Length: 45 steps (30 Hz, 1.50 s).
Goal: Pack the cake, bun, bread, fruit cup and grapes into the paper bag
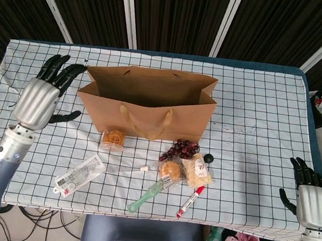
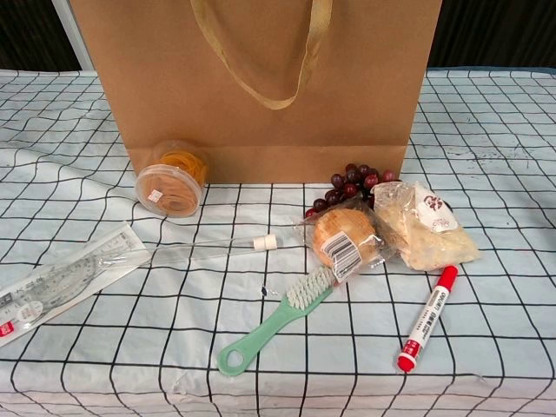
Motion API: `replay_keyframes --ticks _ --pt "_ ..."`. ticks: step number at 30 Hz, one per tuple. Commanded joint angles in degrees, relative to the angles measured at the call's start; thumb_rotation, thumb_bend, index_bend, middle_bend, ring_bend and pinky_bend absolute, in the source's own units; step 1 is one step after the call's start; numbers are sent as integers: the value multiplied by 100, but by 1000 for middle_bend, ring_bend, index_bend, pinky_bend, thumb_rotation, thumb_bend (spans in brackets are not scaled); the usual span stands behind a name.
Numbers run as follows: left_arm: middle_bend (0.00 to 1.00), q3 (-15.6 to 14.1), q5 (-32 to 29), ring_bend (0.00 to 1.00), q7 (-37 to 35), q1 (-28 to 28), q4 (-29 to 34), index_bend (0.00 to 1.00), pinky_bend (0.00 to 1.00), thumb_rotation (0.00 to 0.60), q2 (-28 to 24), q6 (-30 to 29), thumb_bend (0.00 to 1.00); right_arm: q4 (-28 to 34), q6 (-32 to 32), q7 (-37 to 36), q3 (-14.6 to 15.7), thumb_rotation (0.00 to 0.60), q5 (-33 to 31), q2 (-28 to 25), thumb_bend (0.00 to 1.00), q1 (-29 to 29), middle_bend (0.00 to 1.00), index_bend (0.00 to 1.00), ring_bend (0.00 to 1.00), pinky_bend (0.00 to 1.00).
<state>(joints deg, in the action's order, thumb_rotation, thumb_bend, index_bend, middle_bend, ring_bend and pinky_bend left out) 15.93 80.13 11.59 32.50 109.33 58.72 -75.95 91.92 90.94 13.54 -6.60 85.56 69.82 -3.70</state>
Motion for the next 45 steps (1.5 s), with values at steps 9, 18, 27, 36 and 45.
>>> replay_keyframes --ticks 9,18,27,36,45 --pt "166 -1794 2378 0 -1491 -1080 -1081 141 75 600 117 -776 49 -7 -40 141 17 600 -4 70 237 -15 126 116 215 274" --pt "167 -1861 2929 0 -1070 -538 -1333 142 77 600 1040 186 70 -14 -20 43 -8 600 -12 33 236 -6 126 116 215 273" --pt "137 -1007 2070 0 -277 489 -1628 130 105 600 2474 1691 72 -41 -13 -126 -39 600 -61 -30 236 18 126 116 215 273" --pt "135 -408 1110 0 69 1415 -2774 127 109 600 3936 2788 72 -127 -71 -235 -61 600 -155 -40 236 22 126 116 215 274" --pt "133 -257 662 0 -48 2080 -3954 127 111 600 5018 3205 72 -133 -101 -350 -74 600 -193 -62 236 24 126 116 215 273"
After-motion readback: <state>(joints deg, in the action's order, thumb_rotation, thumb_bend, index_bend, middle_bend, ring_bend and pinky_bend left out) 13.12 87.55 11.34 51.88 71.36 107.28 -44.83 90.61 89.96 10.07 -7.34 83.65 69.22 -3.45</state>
